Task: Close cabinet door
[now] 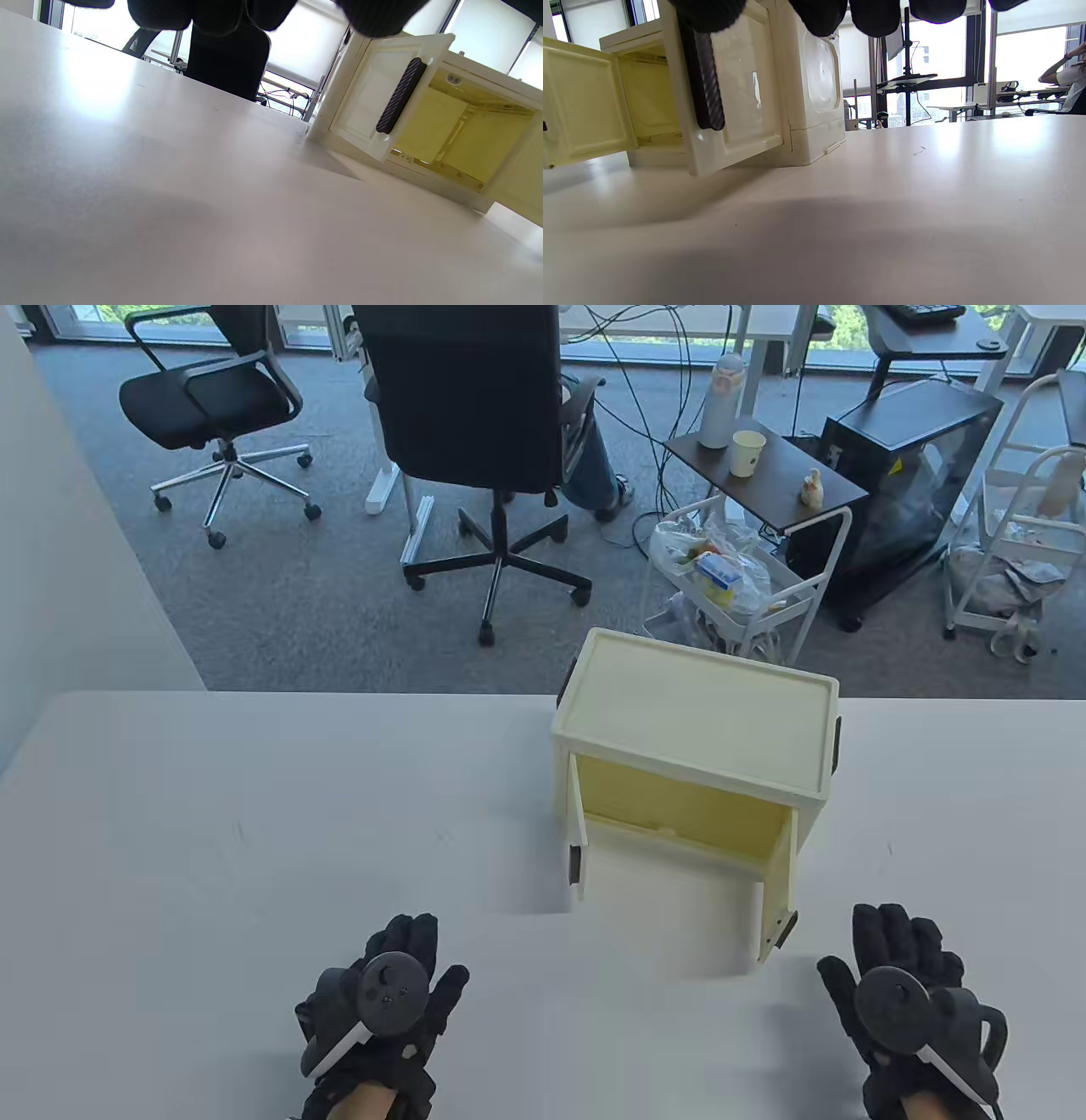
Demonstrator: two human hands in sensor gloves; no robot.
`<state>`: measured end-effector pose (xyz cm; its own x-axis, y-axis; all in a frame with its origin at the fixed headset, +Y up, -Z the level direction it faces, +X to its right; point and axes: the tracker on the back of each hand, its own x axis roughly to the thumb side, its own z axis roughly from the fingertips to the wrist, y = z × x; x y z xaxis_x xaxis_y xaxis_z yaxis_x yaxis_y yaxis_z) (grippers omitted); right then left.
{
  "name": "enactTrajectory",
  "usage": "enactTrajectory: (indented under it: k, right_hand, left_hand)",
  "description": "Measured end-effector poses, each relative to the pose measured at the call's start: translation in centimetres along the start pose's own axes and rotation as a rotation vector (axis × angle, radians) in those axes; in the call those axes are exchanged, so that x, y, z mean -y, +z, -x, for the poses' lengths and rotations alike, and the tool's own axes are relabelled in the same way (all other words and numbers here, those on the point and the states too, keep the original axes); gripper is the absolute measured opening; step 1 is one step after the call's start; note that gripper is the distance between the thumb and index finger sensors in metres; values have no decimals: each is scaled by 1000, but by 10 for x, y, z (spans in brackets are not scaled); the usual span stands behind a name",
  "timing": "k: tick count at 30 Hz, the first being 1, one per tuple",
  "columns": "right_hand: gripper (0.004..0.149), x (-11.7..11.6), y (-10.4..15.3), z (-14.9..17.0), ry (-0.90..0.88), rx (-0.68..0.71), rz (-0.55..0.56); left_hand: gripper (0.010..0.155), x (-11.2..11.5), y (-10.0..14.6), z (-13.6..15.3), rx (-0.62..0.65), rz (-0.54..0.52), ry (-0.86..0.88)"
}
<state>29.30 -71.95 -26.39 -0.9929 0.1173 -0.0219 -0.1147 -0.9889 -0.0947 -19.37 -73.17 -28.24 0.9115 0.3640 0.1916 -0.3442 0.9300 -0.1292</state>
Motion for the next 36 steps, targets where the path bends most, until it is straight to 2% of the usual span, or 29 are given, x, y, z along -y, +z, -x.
enactTrajectory:
  k: [8, 36]
  right_hand:
    - [73, 3, 4, 3, -30, -12, 25]
    - [72, 4, -1, 9, -124, 8, 29]
  left_hand:
    - [74, -1, 2, -1, 0, -9, 19]
    - [73, 12, -6, -2, -15, 58, 55]
